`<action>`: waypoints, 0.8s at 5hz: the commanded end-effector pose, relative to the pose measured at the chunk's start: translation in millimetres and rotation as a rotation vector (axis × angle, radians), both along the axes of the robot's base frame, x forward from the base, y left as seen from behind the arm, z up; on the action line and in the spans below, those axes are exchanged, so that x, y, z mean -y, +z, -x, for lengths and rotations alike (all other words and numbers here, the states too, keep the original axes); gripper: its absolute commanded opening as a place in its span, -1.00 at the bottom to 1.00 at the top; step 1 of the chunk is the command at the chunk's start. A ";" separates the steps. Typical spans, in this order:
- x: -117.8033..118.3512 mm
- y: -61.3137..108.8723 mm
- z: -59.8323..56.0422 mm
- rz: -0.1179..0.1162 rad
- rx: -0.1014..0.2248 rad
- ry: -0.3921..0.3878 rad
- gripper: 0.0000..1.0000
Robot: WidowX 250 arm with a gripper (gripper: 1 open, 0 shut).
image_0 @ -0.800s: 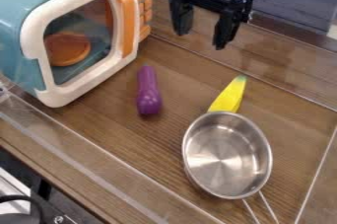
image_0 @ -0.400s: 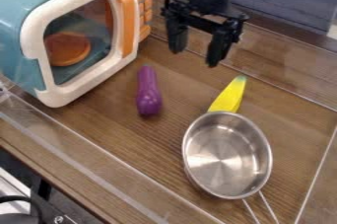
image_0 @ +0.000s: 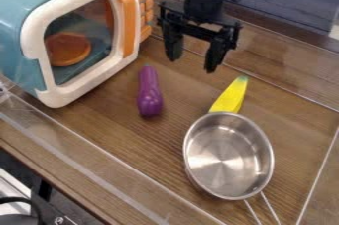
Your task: Put the eggplant in the silver pot
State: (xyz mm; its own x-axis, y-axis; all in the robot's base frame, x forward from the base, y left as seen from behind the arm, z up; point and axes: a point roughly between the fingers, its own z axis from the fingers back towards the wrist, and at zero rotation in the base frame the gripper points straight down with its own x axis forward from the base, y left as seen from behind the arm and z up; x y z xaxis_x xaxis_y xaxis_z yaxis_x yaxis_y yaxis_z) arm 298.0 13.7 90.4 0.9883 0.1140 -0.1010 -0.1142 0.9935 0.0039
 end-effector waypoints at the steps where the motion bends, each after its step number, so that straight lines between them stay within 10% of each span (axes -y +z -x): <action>1: 6.7 14.0 3.7 -0.001 0.063 0.009 1.00; 4: -3.6 -3.3 16.1 -0.005 0.061 -0.001 1.00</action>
